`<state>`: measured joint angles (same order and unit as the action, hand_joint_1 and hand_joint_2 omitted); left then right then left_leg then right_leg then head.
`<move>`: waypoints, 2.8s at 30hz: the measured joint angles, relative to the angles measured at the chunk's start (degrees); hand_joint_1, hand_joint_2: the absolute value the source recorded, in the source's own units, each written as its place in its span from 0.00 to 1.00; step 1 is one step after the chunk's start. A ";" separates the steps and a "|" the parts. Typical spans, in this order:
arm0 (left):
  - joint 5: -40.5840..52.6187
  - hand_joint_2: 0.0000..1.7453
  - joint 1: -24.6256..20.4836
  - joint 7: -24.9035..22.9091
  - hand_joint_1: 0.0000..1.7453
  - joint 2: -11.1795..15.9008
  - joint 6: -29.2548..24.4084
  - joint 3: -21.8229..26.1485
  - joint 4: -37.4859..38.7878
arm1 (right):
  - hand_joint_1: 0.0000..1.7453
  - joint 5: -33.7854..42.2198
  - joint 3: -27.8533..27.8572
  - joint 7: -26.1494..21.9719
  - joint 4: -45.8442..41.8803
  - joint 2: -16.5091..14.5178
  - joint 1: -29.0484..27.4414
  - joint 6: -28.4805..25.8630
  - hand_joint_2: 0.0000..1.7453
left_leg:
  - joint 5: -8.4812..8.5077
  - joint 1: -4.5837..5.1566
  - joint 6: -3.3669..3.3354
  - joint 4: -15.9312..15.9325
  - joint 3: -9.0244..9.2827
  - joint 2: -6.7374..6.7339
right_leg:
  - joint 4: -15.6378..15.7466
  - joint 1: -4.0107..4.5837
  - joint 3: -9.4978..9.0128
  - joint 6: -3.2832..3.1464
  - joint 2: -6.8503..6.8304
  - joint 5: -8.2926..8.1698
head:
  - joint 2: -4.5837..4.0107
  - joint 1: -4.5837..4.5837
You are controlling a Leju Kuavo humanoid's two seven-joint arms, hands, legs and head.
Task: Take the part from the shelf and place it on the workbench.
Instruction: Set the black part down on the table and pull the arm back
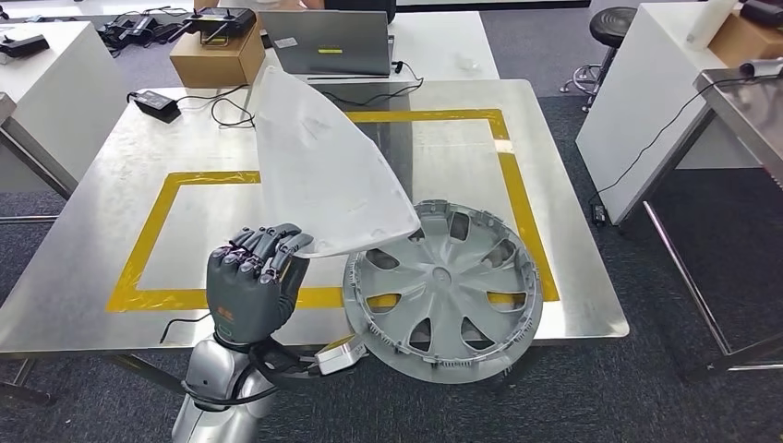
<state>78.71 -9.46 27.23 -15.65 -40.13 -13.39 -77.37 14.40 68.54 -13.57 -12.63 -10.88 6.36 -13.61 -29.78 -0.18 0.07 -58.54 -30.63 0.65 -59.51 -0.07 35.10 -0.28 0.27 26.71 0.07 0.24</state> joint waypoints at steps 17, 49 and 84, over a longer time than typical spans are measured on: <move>9.19 1.00 -12.74 -16.08 1.00 3.91 0.00 1.87 -2.20 | 0.00 0.00 -0.57 -0.22 0.00 0.02 0.06 0.01 0.00 | 0.22 0.00 0.59 0.18 0.45 -0.04 | 0.02 -0.03 -0.45 -0.24 -0.05 -0.08 | 0.00 0.02; 9.22 1.00 -44.01 -39.71 1.00 22.95 14.76 -26.48 56.44 | 0.00 0.00 -0.59 -1.38 0.00 -0.02 -0.02 -0.01 0.00 | 0.34 -0.02 0.76 0.24 0.56 -0.30 | 0.03 0.06 -0.44 -0.45 0.23 -0.23 | 0.00 0.02; 9.22 0.00 -43.64 -44.60 0.00 29.34 6.38 -29.08 60.83 | 0.00 0.00 -1.60 -1.44 0.00 -0.02 0.07 0.01 0.00 | 0.35 -0.02 0.77 0.24 0.52 -0.26 | 0.05 0.05 -0.43 -0.45 0.15 -0.23 | 0.00 0.04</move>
<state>87.93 -53.10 -17.37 13.69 -33.75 -42.47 -16.55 14.40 66.95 -15.01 -12.63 -10.91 6.43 -13.60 -29.43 -0.20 0.84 -58.30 -30.11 0.39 -59.46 -0.02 34.67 -0.73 0.42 26.48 0.07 0.28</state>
